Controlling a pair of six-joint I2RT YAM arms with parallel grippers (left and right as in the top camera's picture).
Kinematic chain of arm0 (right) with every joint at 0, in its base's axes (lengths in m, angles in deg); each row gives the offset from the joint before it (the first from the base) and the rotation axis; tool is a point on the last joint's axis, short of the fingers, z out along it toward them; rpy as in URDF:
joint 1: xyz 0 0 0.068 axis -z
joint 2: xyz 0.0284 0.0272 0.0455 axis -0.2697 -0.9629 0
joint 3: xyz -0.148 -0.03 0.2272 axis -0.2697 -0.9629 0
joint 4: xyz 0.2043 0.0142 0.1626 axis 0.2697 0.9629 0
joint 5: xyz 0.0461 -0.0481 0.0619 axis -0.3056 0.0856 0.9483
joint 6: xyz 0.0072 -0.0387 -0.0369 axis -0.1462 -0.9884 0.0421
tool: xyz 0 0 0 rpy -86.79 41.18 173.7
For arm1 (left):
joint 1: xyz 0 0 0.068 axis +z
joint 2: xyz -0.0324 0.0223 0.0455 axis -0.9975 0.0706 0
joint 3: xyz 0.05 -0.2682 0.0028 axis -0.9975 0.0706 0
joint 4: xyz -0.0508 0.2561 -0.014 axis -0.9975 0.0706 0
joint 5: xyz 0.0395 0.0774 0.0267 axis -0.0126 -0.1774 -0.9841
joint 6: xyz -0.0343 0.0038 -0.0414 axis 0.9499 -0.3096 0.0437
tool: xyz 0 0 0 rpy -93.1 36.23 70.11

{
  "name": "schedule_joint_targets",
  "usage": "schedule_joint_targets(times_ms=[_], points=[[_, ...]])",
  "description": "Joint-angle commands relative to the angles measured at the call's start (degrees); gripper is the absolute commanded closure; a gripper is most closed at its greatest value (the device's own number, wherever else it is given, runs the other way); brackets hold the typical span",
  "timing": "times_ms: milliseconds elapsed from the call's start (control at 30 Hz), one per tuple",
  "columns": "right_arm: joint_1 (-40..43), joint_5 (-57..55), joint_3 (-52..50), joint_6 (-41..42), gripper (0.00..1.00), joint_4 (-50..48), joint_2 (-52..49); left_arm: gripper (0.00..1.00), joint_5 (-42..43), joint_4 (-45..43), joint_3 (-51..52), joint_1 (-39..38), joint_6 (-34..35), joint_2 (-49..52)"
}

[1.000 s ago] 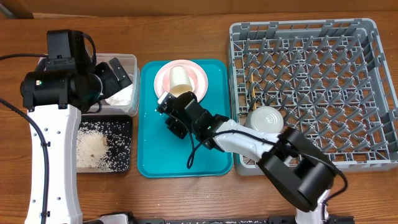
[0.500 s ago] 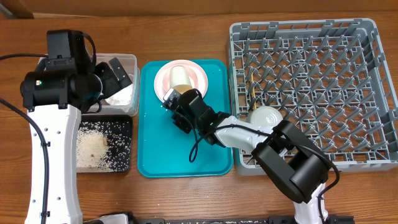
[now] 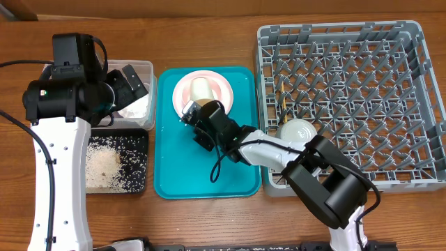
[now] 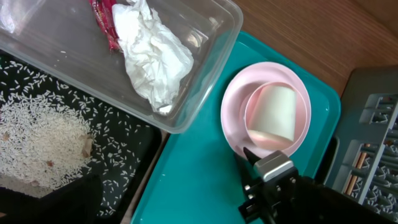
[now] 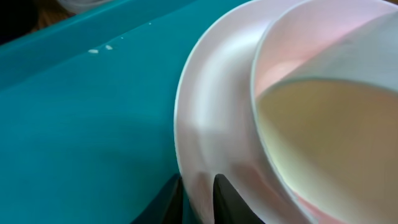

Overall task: Sort waste into correct bins and load items into the dishwasher
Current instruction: 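Close the right gripper around the white paper cup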

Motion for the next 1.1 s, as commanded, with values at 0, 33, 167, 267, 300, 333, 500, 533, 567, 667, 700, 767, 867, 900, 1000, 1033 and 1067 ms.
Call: schedule_joint_targets(times_ms=[0,33,167,267,300,333,500,533,567,667,700,767,867,900,1000,1033,1067], points=[[-2.21,0.42,-0.04,0.11,0.82,4.70,2.95,0.00,0.15,-0.07,-1.14,-0.22,-1.07,-0.50],[-2.75,0.42,-0.04,0.13,0.82,6.62,3.98,0.00,0.15,-0.09,-1.14,-0.22,-1.07,-0.50],[-3.93,0.42,-0.02,4.87,0.81,14.53,8.22,0.00,0.15,-0.09,-1.14,-0.22,-1.07,-0.50],[-3.93,1.44,-0.02,9.22,0.81,18.64,10.69,0.00,0.15,-0.07,-1.14,-0.24,-1.07,-0.50],[-3.93,3.34,-0.02,9.35,0.77,19.15,11.45,0.00,0.15,-0.09,-1.14,-0.24,-1.07,-0.50],[-3.93,5.40,-0.02,9.38,0.76,19.26,12.15,0.00,0.15,-0.07,-1.14,-0.24,-1.07,-0.50],[-3.56,13.29,0.37,20.17,0.74,18.99,17.55,0.00,0.15,-0.09,-1.14,-0.24,-1.07,-0.50],[-3.10,13.31,0.37,24.46,0.74,19.08,18.49,0.00,0.15,-0.09,-1.14,-0.22,-1.07,-0.50],[-2.23,13.33,0.37,30.80,0.74,19.41,19.45,0.00,0.15,-0.07,-1.14,-0.22,-1.07,-0.50],[1.79,17.97,0.35,45.66,0.73,20.79,20.11,0.00,0.15,-0.07,-1.14,-0.22,-1.07,-0.50],[2.47,19.26,0.31,46.75,0.73,20.79,19.98,0.00,0.15,-0.09,-1.14,-0.24,-1.07,-0.50],[5.25,23.91,0.26,51.43,0.73,20.76,19.41,0.00,0.15,-0.09,-1.14,-0.24,-1.07,-0.50],[7.39,27.41,0.22,59.84,0.72,20.70,18.60,0.00,0.15,-0.07,-1.14,-0.24,-1.07,-0.50],[7.54,28.46,0.17,63.54,0.72,20.48,18.45,0.00,0.15,-0.07,-1.14,-0.24,-1.07,-0.50],[7.45,29.42,0.09,69.26,0.67,19.54,18.45,0.00,0.15,-0.09,-1.14,-0.24,-1.07,-0.50],[7.26,29.40,0.07,70.73,0.63,19.19,18.45,0.00,0.15,-0.09,-1.14,-0.24,-1.07,-0.50],[7.02,29.33,0.07,72.72,0.48,19.15,18.36,0.00,0.15,-0.07,-1.14,-0.22,-1.07,-0.50]])
